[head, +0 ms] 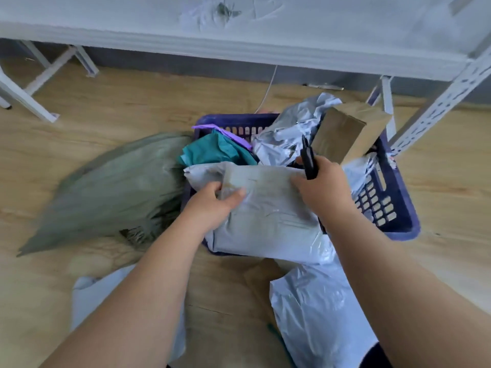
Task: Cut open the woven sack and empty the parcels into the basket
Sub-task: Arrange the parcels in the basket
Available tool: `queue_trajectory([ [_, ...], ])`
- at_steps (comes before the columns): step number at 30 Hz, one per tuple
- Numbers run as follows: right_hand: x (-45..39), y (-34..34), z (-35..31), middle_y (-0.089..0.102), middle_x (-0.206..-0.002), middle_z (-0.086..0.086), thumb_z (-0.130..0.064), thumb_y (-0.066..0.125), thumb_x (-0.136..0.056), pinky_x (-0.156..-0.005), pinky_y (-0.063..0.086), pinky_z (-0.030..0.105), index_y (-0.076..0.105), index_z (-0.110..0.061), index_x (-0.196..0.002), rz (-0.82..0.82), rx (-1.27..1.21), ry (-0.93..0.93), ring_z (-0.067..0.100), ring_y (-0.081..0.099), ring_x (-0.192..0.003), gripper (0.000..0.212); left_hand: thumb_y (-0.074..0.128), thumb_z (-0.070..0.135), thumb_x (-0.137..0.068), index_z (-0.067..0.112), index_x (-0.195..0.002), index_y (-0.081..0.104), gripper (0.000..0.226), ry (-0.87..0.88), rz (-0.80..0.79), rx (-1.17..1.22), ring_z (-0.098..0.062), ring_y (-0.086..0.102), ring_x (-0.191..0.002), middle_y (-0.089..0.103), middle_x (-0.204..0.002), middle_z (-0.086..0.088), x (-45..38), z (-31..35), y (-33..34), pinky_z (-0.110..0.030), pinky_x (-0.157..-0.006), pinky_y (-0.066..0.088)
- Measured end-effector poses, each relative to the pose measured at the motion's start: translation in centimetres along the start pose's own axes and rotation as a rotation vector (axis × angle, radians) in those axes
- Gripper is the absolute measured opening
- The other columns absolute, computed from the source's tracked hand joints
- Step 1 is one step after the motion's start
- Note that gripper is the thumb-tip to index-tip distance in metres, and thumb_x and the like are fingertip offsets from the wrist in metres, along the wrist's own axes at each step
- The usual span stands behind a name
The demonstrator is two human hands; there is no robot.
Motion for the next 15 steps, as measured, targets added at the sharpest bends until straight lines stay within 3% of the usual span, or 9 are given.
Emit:
queue_trajectory([
  [2,-0.2,0.0,1.4,0.058,-0.109,0.01,-0.02,0.057,-0.084,-0.06,0.038,0.03,0.059,-0.023,-0.113,0.006,0.077,-0.003,0.023,0.052,-0.08,0.029,0.061,0.061,-0.08,0.027,-0.132,0.052,0.063,0.038,0.004,-0.04,-0.02,0.056,-0.114,0.059,-0.127,0.005,-0.4,0.8,1.0,-0.042,-0.099,0.046],
  [4,-0.5,-0.5,2.9,0.057,-0.113,0.009,-0.025,0.056,-0.086,-0.067,0.036,0.029,0.054,-0.027,-0.124,0.003,0.115,0.026,0.023,0.048,-0.084,0.038,0.062,0.056,-0.082,0.026,-0.133,0.052,0.06,0.062,0.036,-0.03,-0.02,0.056,-0.114,0.059,-0.128,0.004,-0.8,1.1,2.3,-0.04,-0.099,0.045],
  [8,-1.0,-2.9,4.4,0.063,-0.106,0.004,-0.025,0.056,-0.084,-0.078,0.051,0.039,0.057,-0.023,-0.121,-0.025,0.061,0.096,0.029,0.06,-0.09,0.037,0.067,0.047,-0.083,0.022,-0.122,0.059,0.047,0.086,0.088,0.086,-0.018,0.059,-0.105,0.064,-0.116,0.003,0.0,2.0,4.7,-0.036,-0.092,0.048],
  [11,-1.6,-4.9,3.6,0.065,-0.103,0.006,-0.023,0.059,-0.084,-0.086,0.053,0.046,0.06,-0.02,-0.118,-0.015,-0.059,0.05,0.033,0.064,-0.096,0.035,0.07,0.037,-0.084,0.028,-0.108,0.062,0.028,0.162,0.064,0.209,-0.016,0.064,-0.098,0.065,-0.102,0.011,0.0,5.1,7.4,-0.035,-0.083,0.053],
  [15,-2.0,-7.0,3.4,0.066,-0.102,0.004,-0.022,0.057,-0.087,-0.086,0.052,0.039,0.06,-0.021,-0.121,-0.034,-0.009,-0.049,0.027,0.063,-0.095,0.035,0.068,0.029,-0.087,0.019,-0.128,0.054,0.045,0.219,0.15,0.183,-0.02,0.063,-0.104,0.065,-0.117,0.0,-1.3,7.9,10.5,-0.041,-0.093,0.051],
])
Point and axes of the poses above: each hand's wrist, its own x-axis away from the middle knuckle, its own y-axis out of the palm, z = x × y, the point moved 6 cm from there along -x, towards the middle knuckle
